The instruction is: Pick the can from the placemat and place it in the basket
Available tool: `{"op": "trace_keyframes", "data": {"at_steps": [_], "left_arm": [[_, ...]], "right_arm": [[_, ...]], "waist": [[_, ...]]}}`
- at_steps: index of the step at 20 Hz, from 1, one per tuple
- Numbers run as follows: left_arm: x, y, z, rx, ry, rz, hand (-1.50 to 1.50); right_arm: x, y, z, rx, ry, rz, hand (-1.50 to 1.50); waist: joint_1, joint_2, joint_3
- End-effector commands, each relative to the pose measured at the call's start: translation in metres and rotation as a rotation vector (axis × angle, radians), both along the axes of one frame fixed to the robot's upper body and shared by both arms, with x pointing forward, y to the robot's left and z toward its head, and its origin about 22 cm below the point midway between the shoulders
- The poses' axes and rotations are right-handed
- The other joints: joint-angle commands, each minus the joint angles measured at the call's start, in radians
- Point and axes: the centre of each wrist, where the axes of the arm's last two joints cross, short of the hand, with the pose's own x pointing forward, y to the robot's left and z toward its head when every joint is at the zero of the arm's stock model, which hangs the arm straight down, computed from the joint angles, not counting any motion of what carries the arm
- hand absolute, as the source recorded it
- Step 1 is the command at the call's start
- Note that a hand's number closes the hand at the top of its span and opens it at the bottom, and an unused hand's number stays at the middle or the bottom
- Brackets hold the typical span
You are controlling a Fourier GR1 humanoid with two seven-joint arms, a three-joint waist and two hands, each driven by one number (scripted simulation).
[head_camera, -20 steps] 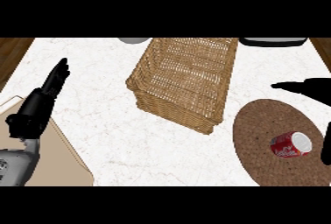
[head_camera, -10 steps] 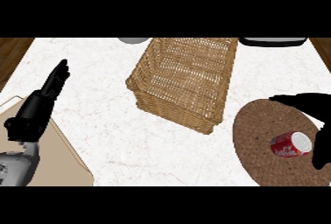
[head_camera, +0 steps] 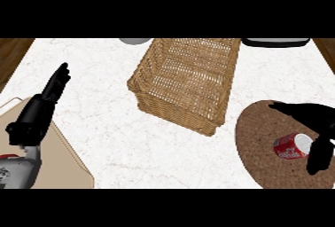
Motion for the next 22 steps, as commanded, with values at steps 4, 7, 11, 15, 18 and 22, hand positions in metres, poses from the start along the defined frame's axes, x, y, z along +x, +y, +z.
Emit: {"op": "trace_keyframes", "data": {"at_steps": [4,7,11,15,18,22], "left_arm": [[0.014,0.001,0.007,-0.022,0.017,-0.014,0.0],[0.026,0.004,0.01,0.005,-0.009,0.008,0.0],[0.013,0.014,0.004,-0.006,-0.012,0.001,0.0],[0.016,-0.001,-0.011,0.004,0.009,-0.012,0.0],[0.001,0.003,0.002,-0.009,0.012,-0.008,0.0],[0.0,0.006,0.01,0.007,0.001,0.004,0.0]], "right_arm": [[0.01,-0.017,-0.018,0.02,-0.017,-0.013,-1.5],[-0.011,0.003,-0.026,0.03,0.001,-0.017,-1.5],[-0.012,0.005,-0.025,0.028,0.003,-0.02,-1.5],[-0.012,-0.003,-0.036,0.022,0.021,-0.015,-1.5],[-0.005,-0.022,-0.021,0.005,0.0,-0.037,-1.5],[-0.006,-0.001,-0.041,0.006,0.031,-0.048,-1.5]], "waist": [[0.004,0.002,0.0],[-0.005,0.001,0.0],[-0.002,0.0,0.0],[-0.003,0.0,0.0],[0.0,0.0,0.0],[0.0,0.0,0.0]]}}
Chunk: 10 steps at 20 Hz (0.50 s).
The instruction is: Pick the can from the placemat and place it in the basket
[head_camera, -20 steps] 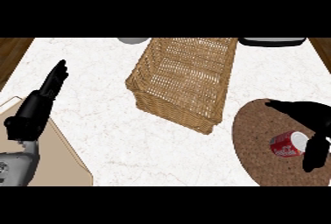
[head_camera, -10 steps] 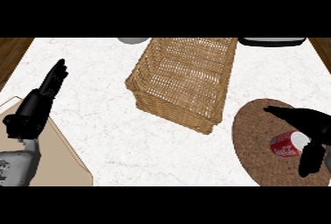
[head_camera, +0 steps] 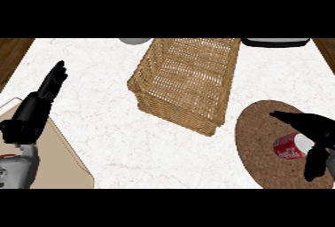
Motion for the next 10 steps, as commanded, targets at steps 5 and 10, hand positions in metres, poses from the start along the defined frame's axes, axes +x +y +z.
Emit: {"op": "trace_keyframes", "data": {"at_steps": [5,10], "left_arm": [[0.011,-0.001,0.005,0.009,0.004,0.01,0.0],[0.006,0.013,0.008,-0.003,-0.003,-0.01,0.0]], "right_arm": [[0.009,-0.002,-0.029,0.001,0.025,0.0,-1.5],[0.001,-0.006,-0.042,0.057,0.004,-0.011,1.5]], "waist": [[0.001,0.001,0.0],[0.0,0.001,0.0]]}}
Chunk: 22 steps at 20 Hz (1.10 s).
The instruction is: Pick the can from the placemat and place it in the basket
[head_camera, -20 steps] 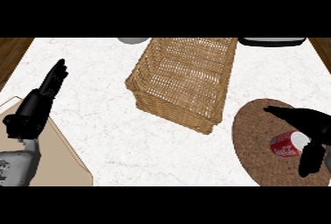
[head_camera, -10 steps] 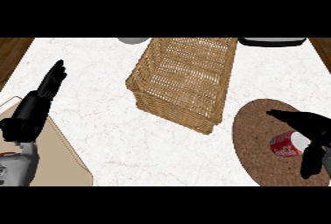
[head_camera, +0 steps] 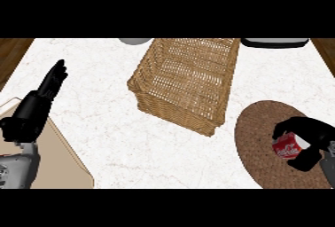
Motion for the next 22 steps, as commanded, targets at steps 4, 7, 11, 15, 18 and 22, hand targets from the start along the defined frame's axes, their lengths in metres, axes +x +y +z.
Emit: {"op": "trace_keyframes", "data": {"at_steps": [4,7,11,15,18,22], "left_arm": [[-0.014,-0.009,-0.006,0.0,-0.006,0.005,0.0],[-0.01,-0.019,-0.009,-0.015,-0.004,-0.014,0.0],[0.003,0.013,-0.017,0.01,0.005,0.0,0.0],[-0.003,-0.008,-0.002,0.0,-0.02,-0.014,0.0],[0.006,-0.011,0.0,-0.001,-0.001,-0.03,0.0],[0.001,-0.014,-0.005,-0.007,-0.011,-0.018,0.0]], "right_arm": [[-0.008,-0.011,-0.018,-0.011,-0.027,0.077,1.5],[0.01,0.007,-0.025,-0.025,-0.054,0.085,1.5],[0.025,0.015,0.007,-0.03,-0.177,0.102,1.5],[0.021,-0.042,-0.019,-0.123,-0.321,-0.187,1.5],[0.04,-0.053,0.003,-0.172,-0.44,-0.353,1.5],[0.053,-0.055,0.017,-0.133,-0.657,-0.441,1.5]], "waist": [[0.001,0.003,0.006],[0.005,0.004,0.006],[0.001,0.005,0.006],[0.017,0.012,0.009],[0.021,0.016,0.009],[0.018,0.01,0.008]]}}
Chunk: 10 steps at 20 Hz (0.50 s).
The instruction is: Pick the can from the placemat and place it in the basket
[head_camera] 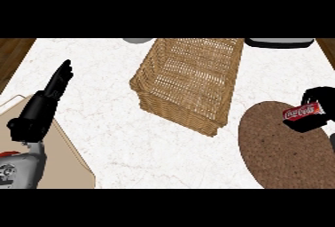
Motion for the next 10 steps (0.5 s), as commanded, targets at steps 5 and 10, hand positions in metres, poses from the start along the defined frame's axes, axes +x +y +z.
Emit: {"op": "trace_keyframes", "data": {"at_steps": [5,10], "left_arm": [[0.006,0.006,-0.001,0.0,0.012,0.036,0.0],[0.003,0.019,0.002,-0.01,0.007,0.032,0.0]], "right_arm": [[0.032,0.015,0.079,0.253,-0.568,-0.053,1.5],[0.034,0.016,0.126,0.522,-0.745,0.077,1.5]], "waist": [[-0.025,-0.009,0.003],[-0.026,-0.011,0.002]]}}
